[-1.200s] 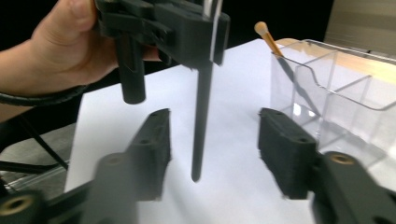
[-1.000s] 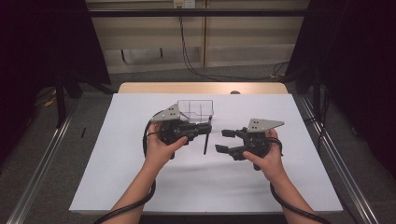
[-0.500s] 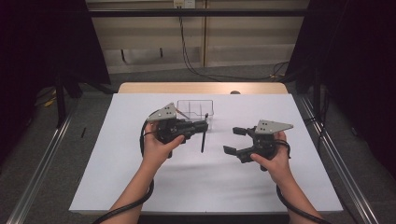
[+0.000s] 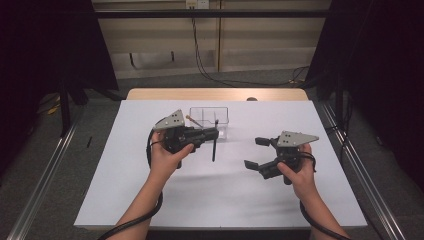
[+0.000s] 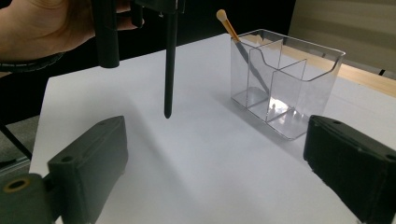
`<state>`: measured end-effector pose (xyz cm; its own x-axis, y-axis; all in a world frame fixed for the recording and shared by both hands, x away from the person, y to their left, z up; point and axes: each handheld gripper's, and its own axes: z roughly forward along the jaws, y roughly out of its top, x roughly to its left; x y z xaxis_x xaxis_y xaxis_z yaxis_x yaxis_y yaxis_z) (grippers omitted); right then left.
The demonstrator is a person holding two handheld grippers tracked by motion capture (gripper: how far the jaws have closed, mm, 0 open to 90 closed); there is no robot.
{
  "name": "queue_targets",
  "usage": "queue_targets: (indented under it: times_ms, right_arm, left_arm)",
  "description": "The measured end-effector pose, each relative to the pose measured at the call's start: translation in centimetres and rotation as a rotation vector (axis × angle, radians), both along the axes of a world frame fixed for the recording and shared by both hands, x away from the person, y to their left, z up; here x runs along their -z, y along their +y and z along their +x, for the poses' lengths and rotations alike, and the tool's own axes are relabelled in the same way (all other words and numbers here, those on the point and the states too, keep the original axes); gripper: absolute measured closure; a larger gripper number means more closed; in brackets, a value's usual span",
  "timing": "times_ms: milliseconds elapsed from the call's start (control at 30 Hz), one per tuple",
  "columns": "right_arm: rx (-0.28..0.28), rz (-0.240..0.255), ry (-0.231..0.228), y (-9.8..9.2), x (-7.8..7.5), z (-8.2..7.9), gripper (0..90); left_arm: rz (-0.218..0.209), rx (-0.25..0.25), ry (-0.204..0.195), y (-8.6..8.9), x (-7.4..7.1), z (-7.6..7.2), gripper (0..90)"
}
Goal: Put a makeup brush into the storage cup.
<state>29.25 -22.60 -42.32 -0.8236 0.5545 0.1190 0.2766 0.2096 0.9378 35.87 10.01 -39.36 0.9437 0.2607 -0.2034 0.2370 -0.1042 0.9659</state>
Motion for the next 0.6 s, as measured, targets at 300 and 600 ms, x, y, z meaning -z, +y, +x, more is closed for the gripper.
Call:
queue_targets:
  times_ms: [300,600]
  right_arm:
    - [0.009,0.005,-0.007,-0.8,0.1,-0.5,6.6]
    - [0.023,0.016,-0.015,-1.6,0.4,-1.0,7.0]
  left_arm:
    - [-0.011,-0.024,-0.004,0.6,0.0,0.2,83.7]
    - [-0.026,-0.056,-0.015,1.2,-0.2,0.5,83.8]
